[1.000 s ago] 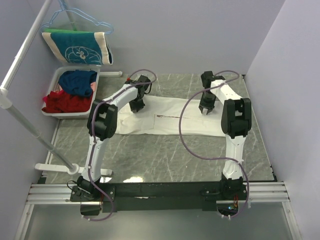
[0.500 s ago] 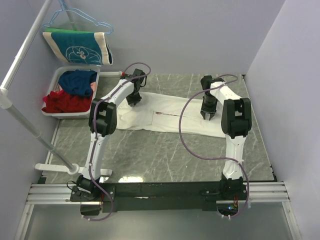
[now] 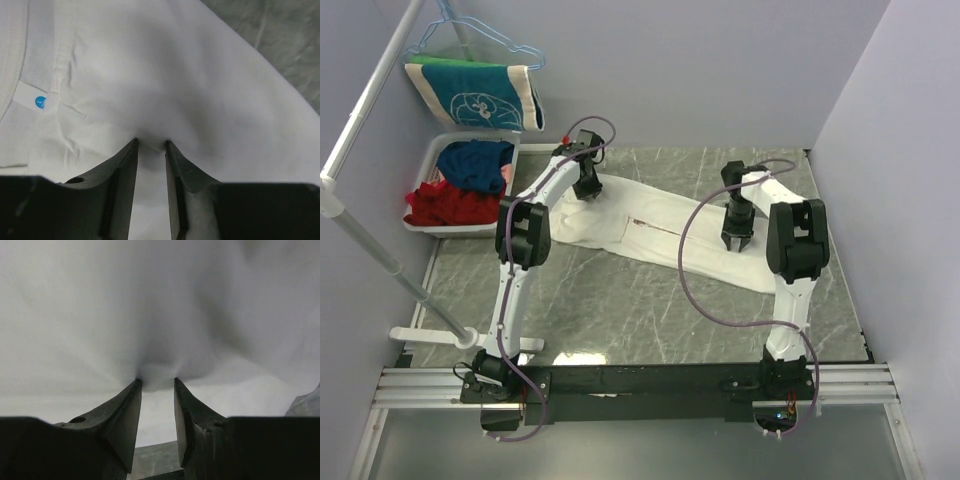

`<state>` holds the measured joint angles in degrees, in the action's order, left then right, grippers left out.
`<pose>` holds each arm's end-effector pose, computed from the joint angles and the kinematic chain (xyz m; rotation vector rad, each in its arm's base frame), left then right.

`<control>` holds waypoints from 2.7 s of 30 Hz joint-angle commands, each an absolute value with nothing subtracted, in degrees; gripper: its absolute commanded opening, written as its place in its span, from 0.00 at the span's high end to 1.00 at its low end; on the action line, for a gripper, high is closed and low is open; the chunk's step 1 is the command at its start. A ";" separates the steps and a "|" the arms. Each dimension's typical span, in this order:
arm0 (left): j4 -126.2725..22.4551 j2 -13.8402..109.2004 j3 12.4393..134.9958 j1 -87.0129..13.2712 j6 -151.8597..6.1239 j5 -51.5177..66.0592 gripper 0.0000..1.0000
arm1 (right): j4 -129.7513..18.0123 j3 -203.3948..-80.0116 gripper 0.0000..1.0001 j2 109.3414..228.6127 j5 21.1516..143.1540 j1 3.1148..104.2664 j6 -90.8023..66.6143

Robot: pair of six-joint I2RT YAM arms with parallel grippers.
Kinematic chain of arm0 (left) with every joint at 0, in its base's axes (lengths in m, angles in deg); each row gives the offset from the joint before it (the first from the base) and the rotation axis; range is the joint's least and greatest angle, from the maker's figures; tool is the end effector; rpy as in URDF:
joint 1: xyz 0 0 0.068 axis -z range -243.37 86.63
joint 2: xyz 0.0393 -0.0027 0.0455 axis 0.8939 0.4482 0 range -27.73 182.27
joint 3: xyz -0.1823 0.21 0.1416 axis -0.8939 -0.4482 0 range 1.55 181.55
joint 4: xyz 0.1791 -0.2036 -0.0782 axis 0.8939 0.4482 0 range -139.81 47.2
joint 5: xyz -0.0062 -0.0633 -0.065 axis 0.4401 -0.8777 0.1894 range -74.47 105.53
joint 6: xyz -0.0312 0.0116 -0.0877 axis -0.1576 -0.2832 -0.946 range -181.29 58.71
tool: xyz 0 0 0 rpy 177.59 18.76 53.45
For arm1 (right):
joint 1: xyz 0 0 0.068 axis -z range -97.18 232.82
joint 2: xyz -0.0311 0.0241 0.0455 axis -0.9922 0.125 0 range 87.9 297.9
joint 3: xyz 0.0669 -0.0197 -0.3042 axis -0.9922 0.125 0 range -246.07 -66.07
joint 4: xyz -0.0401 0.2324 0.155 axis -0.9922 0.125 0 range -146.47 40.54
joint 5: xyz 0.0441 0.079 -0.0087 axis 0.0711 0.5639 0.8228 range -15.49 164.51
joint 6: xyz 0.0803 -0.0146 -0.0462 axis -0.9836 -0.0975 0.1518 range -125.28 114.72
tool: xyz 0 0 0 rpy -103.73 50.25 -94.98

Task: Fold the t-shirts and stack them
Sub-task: Fold the tshirt

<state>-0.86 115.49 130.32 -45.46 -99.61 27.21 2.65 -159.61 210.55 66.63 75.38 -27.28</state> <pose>0.5834 -0.1706 0.1470 -0.5301 2.5848 -0.0561 0.4493 0.0470 0.1346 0.3923 3.0456 -0.1926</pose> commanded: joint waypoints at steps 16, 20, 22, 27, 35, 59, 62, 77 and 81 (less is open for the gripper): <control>-27.46 122.56 135.93 -46.06 -102.94 2.72 0.72 | 0.94 -140.52 0.61 198.29 77.31 59.89 -32.43; -36.06 124.76 137.95 -46.06 -106.11 -2.65 0.75 | 0.14 -140.07 0.62 198.02 79.43 53.75 -33.75; -39.76 125.38 137.61 -46.06 -107.78 -5.89 0.76 | -0.47 -140.25 0.62 198.29 80.13 51.54 -34.19; -52.93 126.17 135.50 -46.06 -113.13 -13.02 0.74 | -0.57 -142.88 0.63 199.51 79.78 45.92 -33.85; -65.27 129.42 136.72 -44.21 -119.03 -20.41 0.59 | -0.39 -152.36 0.64 205.75 80.84 39.49 -31.65; -26.78 94.19 112.84 -43.42 -91.17 15.35 0.76 | -6.54 -156.07 0.27 205.22 65.10 37.90 -25.94; -26.69 88.83 105.82 -43.42 -91.87 15.36 0.77 | -7.86 -156.95 0.27 208.04 66.24 37.82 -24.71; -20.72 64.92 83.82 -43.24 -97.76 24.85 0.77 | -7.78 -171.78 0.39 222.35 81.27 36.68 -37.44; -19.04 58.34 79.69 -43.07 -97.68 26.08 0.74 | -5.05 -184.51 0.40 228.60 82.94 34.74 -41.39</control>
<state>-20.99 65.31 82.65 -43.47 -96.79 22.73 0.09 -177.00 220.95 77.30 37.39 -34.78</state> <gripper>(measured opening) 0.250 0.607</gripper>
